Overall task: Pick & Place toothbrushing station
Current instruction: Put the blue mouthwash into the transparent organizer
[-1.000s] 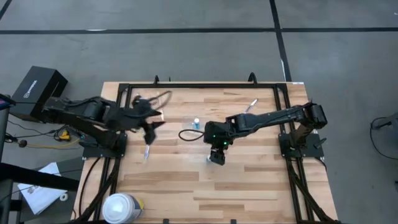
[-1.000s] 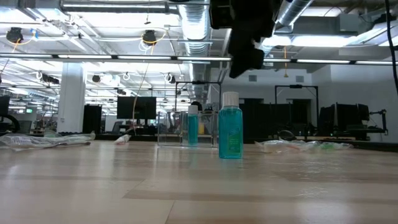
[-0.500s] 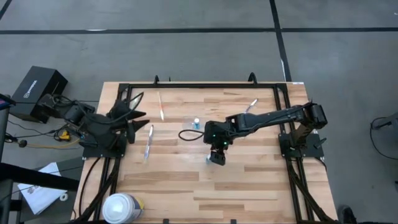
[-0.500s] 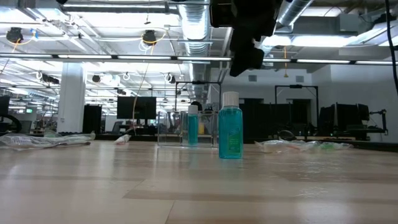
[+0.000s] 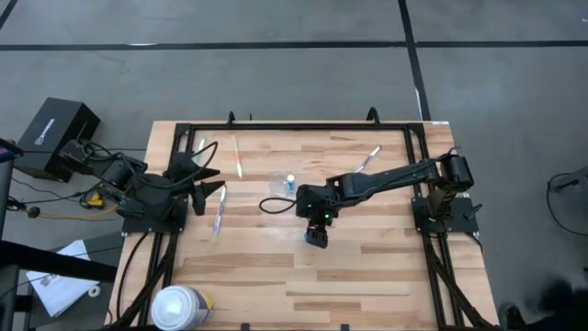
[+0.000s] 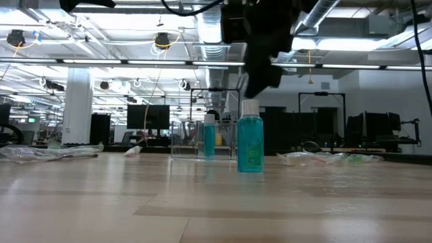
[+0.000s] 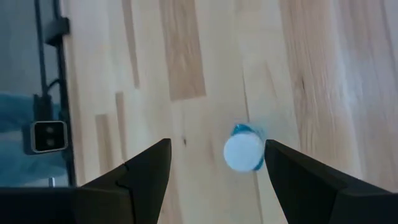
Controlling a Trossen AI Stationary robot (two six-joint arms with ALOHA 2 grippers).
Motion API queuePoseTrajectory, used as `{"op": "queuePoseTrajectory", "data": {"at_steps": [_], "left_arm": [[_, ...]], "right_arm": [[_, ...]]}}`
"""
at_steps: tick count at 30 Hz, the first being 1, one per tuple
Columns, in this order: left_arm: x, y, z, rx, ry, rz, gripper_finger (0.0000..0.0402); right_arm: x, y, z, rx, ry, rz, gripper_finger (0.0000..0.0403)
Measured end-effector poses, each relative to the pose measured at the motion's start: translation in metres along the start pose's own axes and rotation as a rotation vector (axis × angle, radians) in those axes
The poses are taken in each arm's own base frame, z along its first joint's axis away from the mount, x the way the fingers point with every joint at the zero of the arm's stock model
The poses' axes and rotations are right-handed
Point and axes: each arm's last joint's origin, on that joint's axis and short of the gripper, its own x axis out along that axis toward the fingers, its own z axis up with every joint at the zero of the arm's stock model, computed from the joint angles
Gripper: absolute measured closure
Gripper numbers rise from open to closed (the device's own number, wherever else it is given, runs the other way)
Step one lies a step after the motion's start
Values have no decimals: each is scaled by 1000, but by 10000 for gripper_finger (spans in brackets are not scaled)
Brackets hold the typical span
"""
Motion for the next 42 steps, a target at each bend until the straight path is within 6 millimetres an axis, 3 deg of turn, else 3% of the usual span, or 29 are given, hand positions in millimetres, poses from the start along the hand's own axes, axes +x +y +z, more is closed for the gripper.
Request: {"op": "queuePoseTrajectory", "data": {"at_steps": [26, 39, 42], "left_arm": [[0, -1, 0, 20, 0, -8, 220], [0, -1, 1, 23, -2, -8, 220], [0, -1, 1, 23, -2, -8, 220]], "right_arm": [[-3, -9, 3, 7, -22, -34, 154], [4, -15, -4, 14, 0, -44, 154], [16, -19, -2, 17, 7, -46, 154]]}}
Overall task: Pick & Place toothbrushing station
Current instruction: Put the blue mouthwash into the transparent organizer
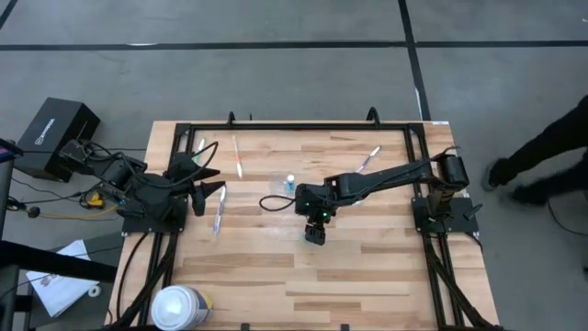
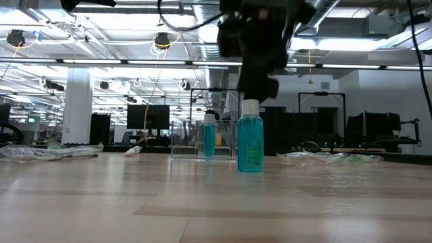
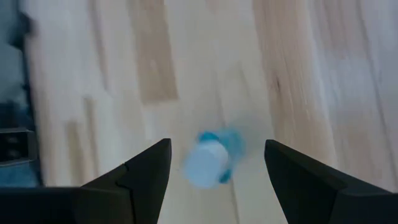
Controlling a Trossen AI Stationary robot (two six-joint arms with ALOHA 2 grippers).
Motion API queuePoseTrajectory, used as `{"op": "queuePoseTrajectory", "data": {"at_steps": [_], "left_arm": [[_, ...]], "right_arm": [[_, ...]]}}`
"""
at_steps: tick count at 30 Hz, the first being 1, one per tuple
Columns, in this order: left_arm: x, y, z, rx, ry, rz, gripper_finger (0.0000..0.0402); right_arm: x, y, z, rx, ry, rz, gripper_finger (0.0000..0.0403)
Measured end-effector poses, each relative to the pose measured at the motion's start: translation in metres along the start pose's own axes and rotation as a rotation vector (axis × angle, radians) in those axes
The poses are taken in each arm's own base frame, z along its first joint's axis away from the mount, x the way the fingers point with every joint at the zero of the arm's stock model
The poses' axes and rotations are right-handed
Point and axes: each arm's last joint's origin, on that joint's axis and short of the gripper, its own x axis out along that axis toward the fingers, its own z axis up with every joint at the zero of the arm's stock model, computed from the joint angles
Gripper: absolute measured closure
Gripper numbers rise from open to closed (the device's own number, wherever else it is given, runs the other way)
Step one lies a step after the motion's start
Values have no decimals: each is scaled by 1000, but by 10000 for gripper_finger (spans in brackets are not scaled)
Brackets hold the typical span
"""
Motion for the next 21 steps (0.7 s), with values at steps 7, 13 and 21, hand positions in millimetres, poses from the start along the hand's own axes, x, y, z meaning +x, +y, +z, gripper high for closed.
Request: {"op": "queuePoseTrajectory", "data": {"at_steps": [7, 13, 21], "left_arm": [[0, 0, 0, -3, -3, 0, 220], [0, 0, 0, -3, -1, -3, 220], [0, 0, 0, -3, -1, -4, 220]], "right_arm": [[10, -1, 2, 9, 4, 26, 154], [8, -3, 2, 21, 8, 22, 154], [7, -5, 2, -4, 23, 39, 154]]}}
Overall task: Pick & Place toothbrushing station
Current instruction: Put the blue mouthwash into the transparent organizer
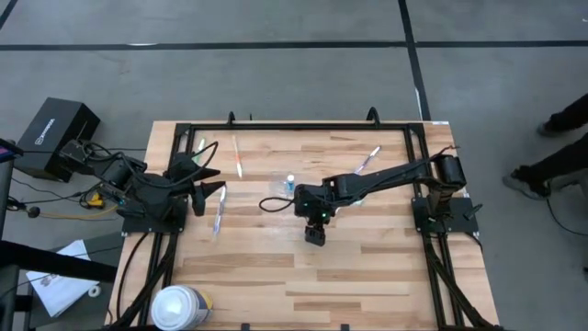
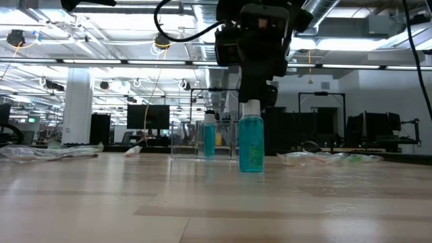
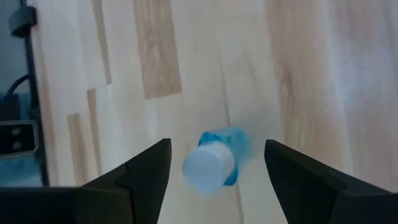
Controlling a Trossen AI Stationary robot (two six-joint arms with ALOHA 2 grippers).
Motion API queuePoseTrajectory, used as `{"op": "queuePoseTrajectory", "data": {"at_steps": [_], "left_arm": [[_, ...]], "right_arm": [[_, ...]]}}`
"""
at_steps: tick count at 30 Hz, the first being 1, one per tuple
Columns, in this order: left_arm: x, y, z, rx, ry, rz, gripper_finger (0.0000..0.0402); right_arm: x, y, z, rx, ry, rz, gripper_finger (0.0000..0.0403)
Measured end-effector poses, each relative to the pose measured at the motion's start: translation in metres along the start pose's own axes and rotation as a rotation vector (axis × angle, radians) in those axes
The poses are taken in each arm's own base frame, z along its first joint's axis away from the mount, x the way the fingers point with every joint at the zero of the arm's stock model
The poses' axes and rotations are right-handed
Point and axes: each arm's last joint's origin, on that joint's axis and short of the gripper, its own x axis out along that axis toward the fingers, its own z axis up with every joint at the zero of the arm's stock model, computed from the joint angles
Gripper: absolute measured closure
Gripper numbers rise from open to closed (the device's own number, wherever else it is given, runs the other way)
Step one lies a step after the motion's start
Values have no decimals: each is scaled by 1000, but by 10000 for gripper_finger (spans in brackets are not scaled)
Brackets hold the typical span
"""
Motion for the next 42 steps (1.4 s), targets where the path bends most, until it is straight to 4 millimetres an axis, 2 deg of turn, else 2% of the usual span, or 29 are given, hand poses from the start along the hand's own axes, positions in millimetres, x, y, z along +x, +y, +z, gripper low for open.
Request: {"op": "queuePoseTrajectory", "data": {"at_steps": [7, 26, 30, 38, 42], "left_arm": [[0, 0, 0, 1, 1, 0, 220], [0, 0, 0, 1, 1, 1, 220], [0, 0, 0, 1, 1, 1, 220], [0, 0, 0, 1, 1, 1, 220], [0, 0, 0, 5, 1, 0, 220]], "right_arm": [[-2, -1, -6, -15, 63, -5, 154], [-1, 0, -3, -25, 33, 4, 157], [-1, -1, -3, -25, 32, 4, 189], [-2, -3, -2, -18, 29, 2, 306], [-3, -5, -1, -11, 26, 0, 323]]}}
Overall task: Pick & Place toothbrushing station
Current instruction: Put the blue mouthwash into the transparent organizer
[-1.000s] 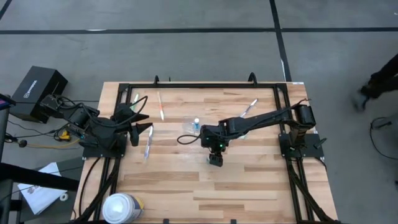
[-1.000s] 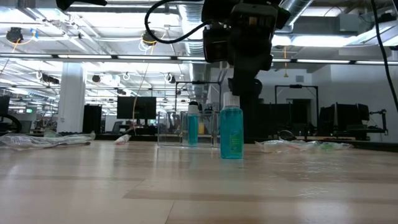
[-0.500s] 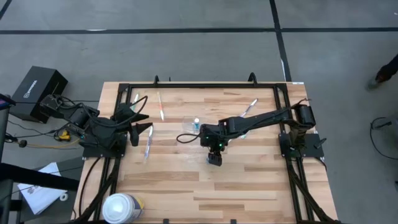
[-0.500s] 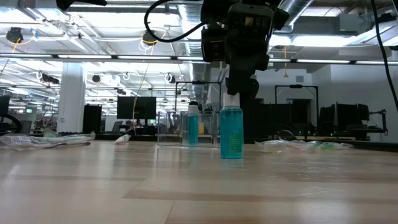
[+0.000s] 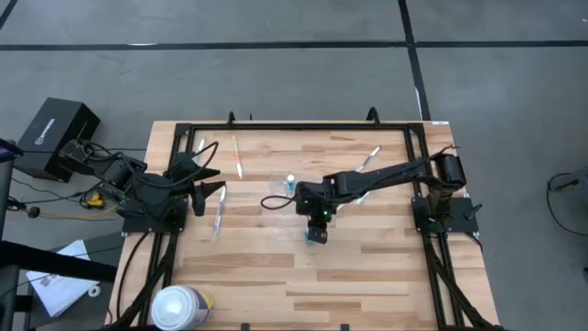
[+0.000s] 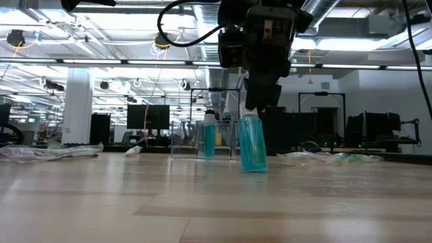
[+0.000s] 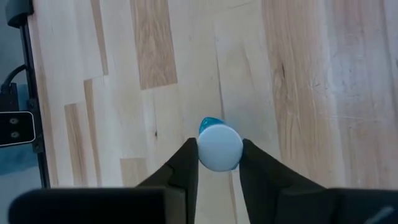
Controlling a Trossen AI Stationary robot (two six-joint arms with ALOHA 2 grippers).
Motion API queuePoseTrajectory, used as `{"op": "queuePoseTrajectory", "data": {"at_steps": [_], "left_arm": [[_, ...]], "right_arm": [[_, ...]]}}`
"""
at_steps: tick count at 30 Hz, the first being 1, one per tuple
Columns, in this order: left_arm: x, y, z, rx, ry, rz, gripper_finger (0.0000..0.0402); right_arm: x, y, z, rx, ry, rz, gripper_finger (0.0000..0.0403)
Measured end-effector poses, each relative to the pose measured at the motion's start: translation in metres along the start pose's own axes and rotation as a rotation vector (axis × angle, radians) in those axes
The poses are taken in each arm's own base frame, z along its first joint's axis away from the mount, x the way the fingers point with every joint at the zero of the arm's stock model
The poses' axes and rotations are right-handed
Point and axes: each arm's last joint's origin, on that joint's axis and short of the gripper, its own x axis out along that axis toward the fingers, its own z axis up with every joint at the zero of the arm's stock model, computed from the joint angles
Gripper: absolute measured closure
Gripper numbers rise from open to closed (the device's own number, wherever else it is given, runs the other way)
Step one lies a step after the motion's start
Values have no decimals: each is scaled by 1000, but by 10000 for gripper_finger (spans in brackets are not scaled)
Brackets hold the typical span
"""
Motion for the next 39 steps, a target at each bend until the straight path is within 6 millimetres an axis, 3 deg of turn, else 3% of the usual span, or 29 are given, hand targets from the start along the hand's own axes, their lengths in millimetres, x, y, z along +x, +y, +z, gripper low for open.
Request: {"op": "queuePoseTrajectory", "data": {"at_steps": [11, 22, 29, 33, 39], "left_arm": [[0, 0, 0, 9, 0, 0, 220], [0, 0, 0, 8, 0, 0, 220], [0, 0, 0, 8, 0, 0, 220], [0, 0, 0, 7, 0, 0, 220], [0, 0, 0, 7, 0, 0, 220]], "right_arm": [[-7, 2, 8, -6, -34, -8, 322], [-60, -1, 54, -21, -244, -26, 322], [-93, -23, 65, 3, -263, -161, 323], [-100, -39, 64, 27, -240, -190, 323], [-103, -49, 62, 27, -224, -205, 323]]}}
